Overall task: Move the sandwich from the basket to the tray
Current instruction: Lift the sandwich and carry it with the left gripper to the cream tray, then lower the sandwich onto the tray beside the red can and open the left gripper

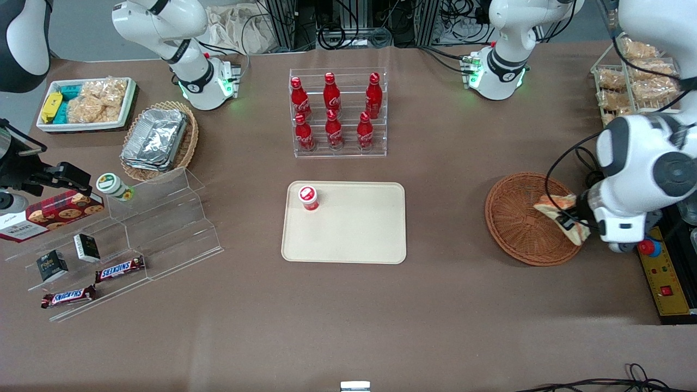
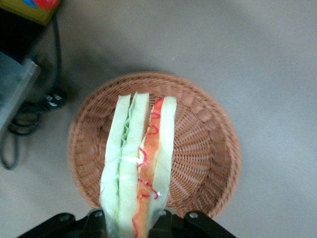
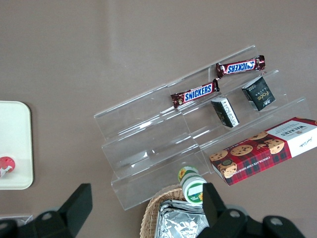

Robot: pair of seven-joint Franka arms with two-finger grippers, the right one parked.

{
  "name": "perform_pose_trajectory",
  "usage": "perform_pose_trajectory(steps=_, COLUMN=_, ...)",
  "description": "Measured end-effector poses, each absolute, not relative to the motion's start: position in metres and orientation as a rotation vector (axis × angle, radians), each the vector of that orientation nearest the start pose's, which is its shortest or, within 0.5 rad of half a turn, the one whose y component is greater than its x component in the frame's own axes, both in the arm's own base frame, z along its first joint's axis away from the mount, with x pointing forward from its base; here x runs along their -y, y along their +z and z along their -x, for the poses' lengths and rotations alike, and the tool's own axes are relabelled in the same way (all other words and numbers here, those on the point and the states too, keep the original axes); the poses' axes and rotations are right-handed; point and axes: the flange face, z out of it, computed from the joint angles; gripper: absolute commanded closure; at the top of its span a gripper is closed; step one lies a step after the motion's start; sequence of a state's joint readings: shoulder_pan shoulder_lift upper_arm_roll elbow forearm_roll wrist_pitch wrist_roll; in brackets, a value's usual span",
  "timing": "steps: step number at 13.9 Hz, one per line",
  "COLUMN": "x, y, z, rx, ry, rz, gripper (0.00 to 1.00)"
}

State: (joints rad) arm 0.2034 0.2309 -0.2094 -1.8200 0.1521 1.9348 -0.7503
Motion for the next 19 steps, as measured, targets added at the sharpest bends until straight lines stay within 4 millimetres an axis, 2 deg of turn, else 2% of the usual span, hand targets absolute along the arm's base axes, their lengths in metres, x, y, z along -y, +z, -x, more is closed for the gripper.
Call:
perform_pose_trajectory(steps=2, x=0.010, y=0.459, z=-0.616, rx=0.868, ry=0.107, rz=2.892, gripper=1.00)
perform_pose_trajectory(steps=4, x=0.051, y=0.499, z=-0.620, rx=0.662, ry=0.098, rz=2.965, gripper=1.00)
perform_pose_trajectory(steps=6, x=0.099, y=0.517, z=-0.621, rx=0.465, ry=0.085, rz=3.027, gripper=1.00)
perform_pose_trajectory(steps=7, x=0.125, y=0.514, z=-0.622, rx=0.385, ry=0.093, rz=3.046, gripper=1.00)
perform_pose_trajectory(steps=8, x=0.154, y=0.502, z=-0.622, rx=0.306, ry=0.117, rz=3.060, gripper=1.00)
perform_pose_trajectory(steps=10, x=0.218, y=0.465, z=-0.621, rx=0.160, ry=0.188, rz=3.078, gripper=1.00)
perform_pose_trajectory(steps=13, x=0.308, y=0.405, z=-0.620, rx=0.075, ry=0.210, rz=3.123, gripper=1.00)
perform_pose_trajectory(steps=16, x=0.369, y=0.345, z=-0.614, rx=0.102, ry=0.185, rz=3.181, gripper=1.00)
perform_pose_trajectory(steps=19, x=0.408, y=0.300, z=-0.600, rx=0.106, ry=0.192, rz=3.191, gripper=1.00)
